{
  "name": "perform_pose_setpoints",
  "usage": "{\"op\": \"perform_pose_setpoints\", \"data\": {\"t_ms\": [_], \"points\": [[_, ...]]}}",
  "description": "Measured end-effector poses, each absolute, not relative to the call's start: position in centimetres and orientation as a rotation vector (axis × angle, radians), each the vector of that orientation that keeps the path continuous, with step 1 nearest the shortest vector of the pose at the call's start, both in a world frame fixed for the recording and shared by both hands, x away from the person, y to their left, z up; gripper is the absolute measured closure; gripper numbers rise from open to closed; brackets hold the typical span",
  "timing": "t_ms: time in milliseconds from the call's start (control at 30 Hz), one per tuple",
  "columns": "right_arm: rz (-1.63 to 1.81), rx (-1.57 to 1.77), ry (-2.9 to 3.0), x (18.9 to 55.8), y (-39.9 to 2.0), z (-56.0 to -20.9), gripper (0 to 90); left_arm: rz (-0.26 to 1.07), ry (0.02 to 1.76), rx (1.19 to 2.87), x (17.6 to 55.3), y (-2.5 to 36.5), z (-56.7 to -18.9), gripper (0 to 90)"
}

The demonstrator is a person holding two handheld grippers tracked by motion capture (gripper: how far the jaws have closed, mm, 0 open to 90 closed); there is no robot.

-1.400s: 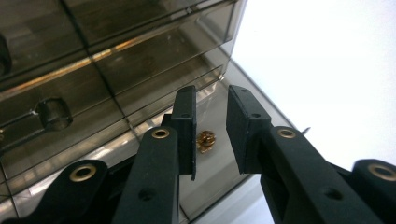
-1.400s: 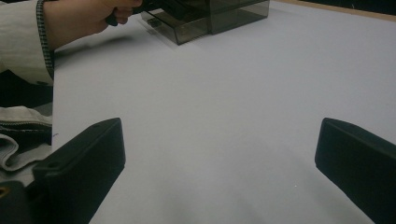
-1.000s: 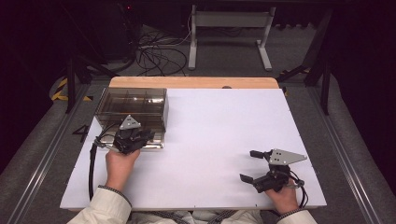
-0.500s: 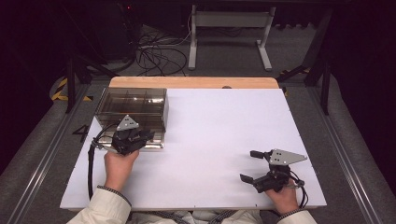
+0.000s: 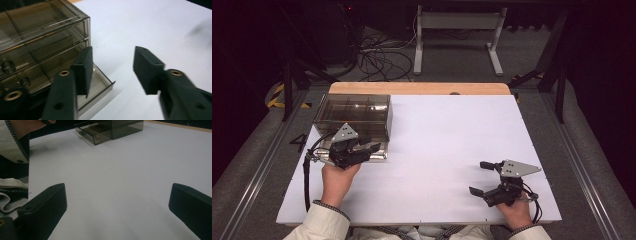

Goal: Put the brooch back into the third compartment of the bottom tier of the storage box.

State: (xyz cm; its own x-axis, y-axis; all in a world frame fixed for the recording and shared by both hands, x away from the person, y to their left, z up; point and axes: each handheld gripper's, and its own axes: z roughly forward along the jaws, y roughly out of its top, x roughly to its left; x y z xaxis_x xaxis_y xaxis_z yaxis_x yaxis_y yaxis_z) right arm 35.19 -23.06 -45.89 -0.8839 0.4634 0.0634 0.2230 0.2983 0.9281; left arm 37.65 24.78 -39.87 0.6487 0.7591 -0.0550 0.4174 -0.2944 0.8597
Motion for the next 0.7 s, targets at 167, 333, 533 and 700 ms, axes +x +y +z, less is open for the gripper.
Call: {"op": "perform_pose_setpoints", "data": {"t_ms": [167, 333, 533, 700], "points": [[1.625, 0.631, 2.349, 35.2, -23.1, -45.9, 2.1, 0.455, 0.883, 1.908, 36.8, 24.6, -39.4, 28.6], [1.627, 0.628, 2.351, 35.2, -23.1, -45.9, 2.1, 0.485, 0.843, 1.894, 35.5, 24.1, -39.0, 12.8], [1.628, 0.627, 2.351, 35.2, -23.1, -45.9, 2.1, 0.473, 0.781, 1.889, 34.2, 23.9, -38.4, 6.5], [1.627, 0.626, 2.353, 35.2, -23.0, -45.9, 2.1, 0.45, 0.765, 1.895, 33.3, 24.2, -38.7, 4.8]]}}
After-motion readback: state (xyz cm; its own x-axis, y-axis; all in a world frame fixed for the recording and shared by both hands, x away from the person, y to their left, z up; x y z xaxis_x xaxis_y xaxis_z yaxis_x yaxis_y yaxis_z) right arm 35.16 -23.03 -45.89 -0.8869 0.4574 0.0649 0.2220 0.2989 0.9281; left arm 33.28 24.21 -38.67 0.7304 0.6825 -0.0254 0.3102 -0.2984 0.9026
